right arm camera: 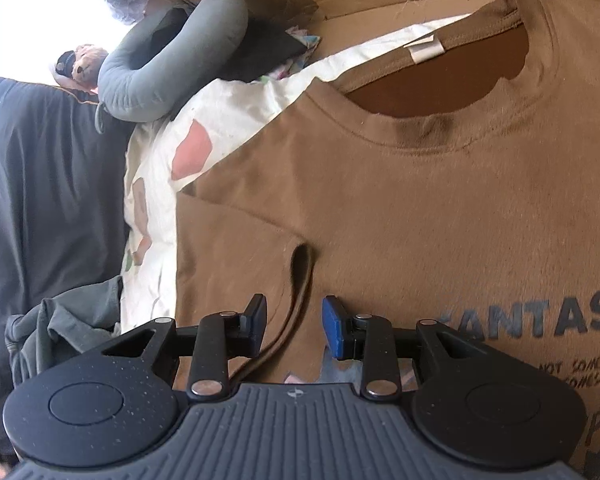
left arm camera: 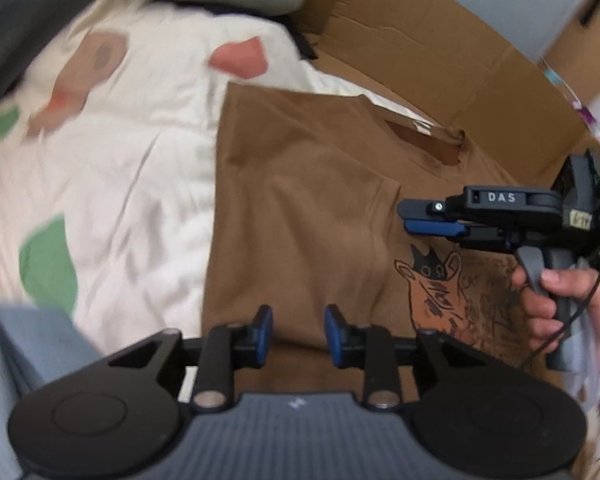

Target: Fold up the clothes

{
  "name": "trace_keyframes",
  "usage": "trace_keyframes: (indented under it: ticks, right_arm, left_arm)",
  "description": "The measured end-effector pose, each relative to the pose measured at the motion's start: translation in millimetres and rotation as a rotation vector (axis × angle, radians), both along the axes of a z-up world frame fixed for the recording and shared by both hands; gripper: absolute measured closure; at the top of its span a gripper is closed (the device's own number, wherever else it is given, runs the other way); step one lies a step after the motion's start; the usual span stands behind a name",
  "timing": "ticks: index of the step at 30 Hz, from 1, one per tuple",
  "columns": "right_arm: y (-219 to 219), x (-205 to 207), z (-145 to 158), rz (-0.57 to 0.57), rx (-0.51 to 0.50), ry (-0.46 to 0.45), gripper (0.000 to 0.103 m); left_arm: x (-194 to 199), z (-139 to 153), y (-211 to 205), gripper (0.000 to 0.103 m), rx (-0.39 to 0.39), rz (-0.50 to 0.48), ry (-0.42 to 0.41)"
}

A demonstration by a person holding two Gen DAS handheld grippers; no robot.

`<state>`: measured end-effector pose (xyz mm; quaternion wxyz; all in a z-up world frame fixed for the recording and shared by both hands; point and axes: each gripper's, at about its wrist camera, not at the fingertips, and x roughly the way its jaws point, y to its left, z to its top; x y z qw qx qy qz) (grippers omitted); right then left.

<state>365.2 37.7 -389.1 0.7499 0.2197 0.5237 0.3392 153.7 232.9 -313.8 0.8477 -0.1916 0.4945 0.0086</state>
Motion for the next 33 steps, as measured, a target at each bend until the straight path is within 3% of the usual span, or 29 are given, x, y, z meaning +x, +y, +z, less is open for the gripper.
trace_keyframes:
  ticks: [4,11,14,15,16,18,19,26,30,33]
  right_arm:
    - [3.9,3.1,-2.4,-0.014,-0.01,-0.021,0.069]
    - [11.7,7.6,-4.0,-0.015,-0.022,-0.074,0.068]
    - [14.0,9.2,-3.4,-0.02,-0.022,-0.089,0.069]
    - [15.4,9.9,-2.6,-0.018,-0.024,-0.099,0.069]
    - [17.0,10.7,-1.6,-0.015,-0.026,-0.11,0.07]
    - [20.7,12.5,-0.3,-0.005,-0.042,-0.126,0.089]
    - [22.9,13.6,0.2,0.005,-0.055,-0.132,0.102]
    - [28.1,14.5,16.8,0.043,-0.096,-0.22,0.102]
    - [31.2,15.1,12.0,0.033,-0.173,-0.209,0.1]
    - [26.6,12.3,16.8,0.024,-0.186,-0.224,0.098]
  left_arm:
    - [-9.4,-16.3,0.5,0.063,-0.084,0.096,0.009]
    - [-9.6,-33.2,-12.3,0.062,-0.116,0.187,-0.06]
    - [-11.7,-40.1,-12.5,0.063,-0.177,0.223,-0.078]
    - [-12.6,-41.7,-12.4,0.066,-0.195,0.231,-0.083]
    - [-13.5,-42.8,-12.2,0.079,-0.21,0.236,-0.088]
    - [-15.1,-43.7,-10.1,0.097,-0.23,0.239,-0.085]
    - [-16.0,-43.2,-8.3,0.097,-0.236,0.241,-0.081]
    - [-22.2,-36.3,5.3,0.098,-0.294,0.232,-0.056]
    - [-17.2,-53.0,6.7,0.091,-0.362,0.191,0.05]
    - [-26.4,-43.8,4.8,0.086,-0.321,0.137,0.031]
